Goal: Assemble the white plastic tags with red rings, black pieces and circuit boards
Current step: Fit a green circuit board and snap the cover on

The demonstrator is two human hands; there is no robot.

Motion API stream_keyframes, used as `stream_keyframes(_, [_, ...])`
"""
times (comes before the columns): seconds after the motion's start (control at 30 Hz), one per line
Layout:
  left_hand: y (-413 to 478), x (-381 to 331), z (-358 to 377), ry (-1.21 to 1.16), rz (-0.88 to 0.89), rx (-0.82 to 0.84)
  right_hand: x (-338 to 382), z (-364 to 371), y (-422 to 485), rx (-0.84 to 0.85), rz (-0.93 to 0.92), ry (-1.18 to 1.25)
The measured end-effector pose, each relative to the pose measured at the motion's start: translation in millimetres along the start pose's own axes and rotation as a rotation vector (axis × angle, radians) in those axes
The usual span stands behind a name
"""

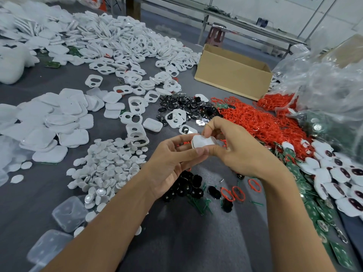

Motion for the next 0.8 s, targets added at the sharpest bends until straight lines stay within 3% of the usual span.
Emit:
stream_keyframes(0.37, [-0.9,1.6,2.0,0.091,0.079,-0.028,1.0,3.4,3.3,-0.051,0.061,-0.026])
stream_keyframes(0.67, [-1.3,-0.5,1.2,0.212,0.145,-0.104,5.6,10.4,7.1,-0.218,-0.020,-0.043])
stream_keyframes(0.8, [0.1,-2.3,-0.4,0.148,0.171,-0.119,5.2,14.8,10.7,-0.231,-0.022,-0.027])
Point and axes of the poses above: each hand's wrist, its own y-axis towards the middle knuckle, its own z-axis out of the palm, x = y × z, the point moved 1 cm from there along y, towards the middle knuckle, and after that the axes turned 11 degrees about z, right-handed, at the moved point
